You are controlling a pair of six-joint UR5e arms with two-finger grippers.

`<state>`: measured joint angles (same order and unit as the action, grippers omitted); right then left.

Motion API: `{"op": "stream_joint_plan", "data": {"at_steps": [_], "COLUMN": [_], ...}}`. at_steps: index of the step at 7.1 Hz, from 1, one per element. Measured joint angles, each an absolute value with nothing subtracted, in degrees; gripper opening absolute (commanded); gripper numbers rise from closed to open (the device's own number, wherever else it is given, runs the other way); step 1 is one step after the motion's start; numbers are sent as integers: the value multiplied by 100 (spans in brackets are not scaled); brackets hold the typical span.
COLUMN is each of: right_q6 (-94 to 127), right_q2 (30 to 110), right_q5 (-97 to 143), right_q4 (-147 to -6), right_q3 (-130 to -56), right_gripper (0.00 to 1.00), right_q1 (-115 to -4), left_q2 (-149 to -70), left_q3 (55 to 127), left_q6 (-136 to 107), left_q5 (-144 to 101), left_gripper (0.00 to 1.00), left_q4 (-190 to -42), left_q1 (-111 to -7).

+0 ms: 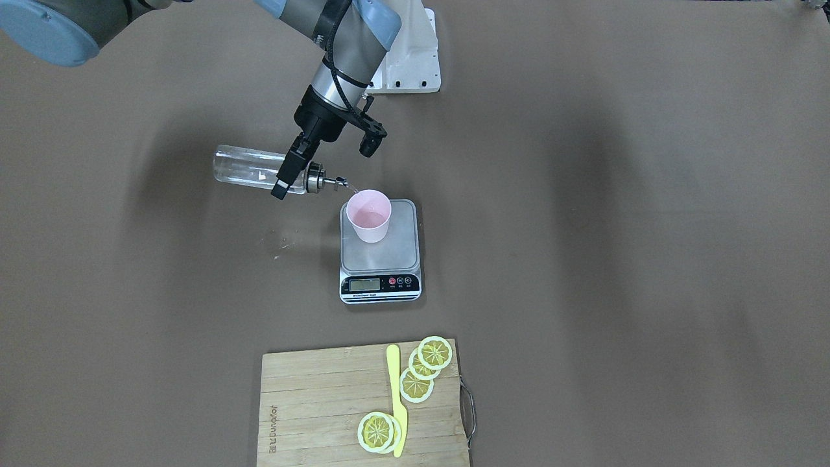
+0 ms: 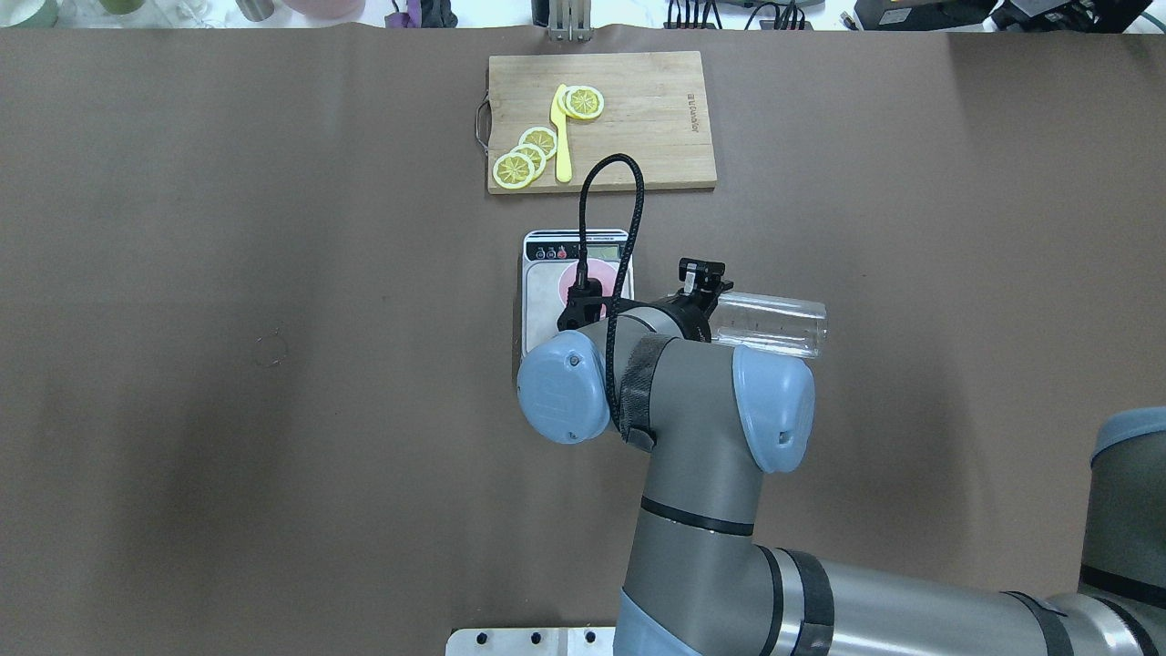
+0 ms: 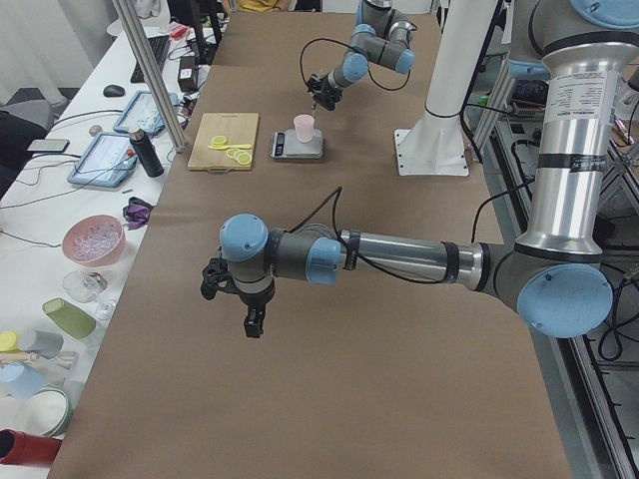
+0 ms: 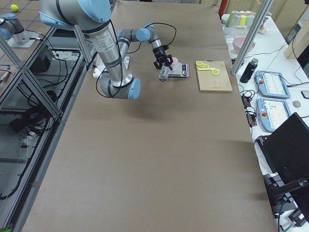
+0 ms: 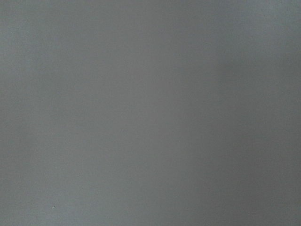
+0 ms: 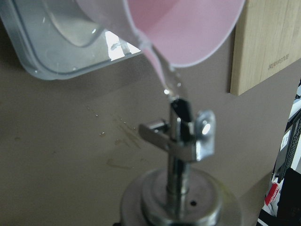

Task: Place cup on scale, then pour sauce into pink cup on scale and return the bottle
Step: 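Tilt the dispenser spout down into the pink cup with the right gripper, then turn the dispenser upright and move it away from the scale with the right gripper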

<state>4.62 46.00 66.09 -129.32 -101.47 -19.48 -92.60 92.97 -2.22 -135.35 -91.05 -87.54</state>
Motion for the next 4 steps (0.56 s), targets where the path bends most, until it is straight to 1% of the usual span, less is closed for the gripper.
{"op": "stream_joint_plan", "data": {"at_steps": [2,4], "right_q6": [541,583], "right_q2": [4634,4796], "right_q5": [6609,6617], "right_q4": [-12728,-12077], "right_q3": [-10234,-10359], "right_gripper": [35,35], "right_q1": [-1956,-2003], "left_q2": [-9260,-9253], "left_q3": [9289,9283], "left_q6": [-225,-234], "left_q5": [-13535,-13535], "left_gripper": [99,99], "left_q4": [-9105,-9105], "left_q1": [-8753,-8752]}}
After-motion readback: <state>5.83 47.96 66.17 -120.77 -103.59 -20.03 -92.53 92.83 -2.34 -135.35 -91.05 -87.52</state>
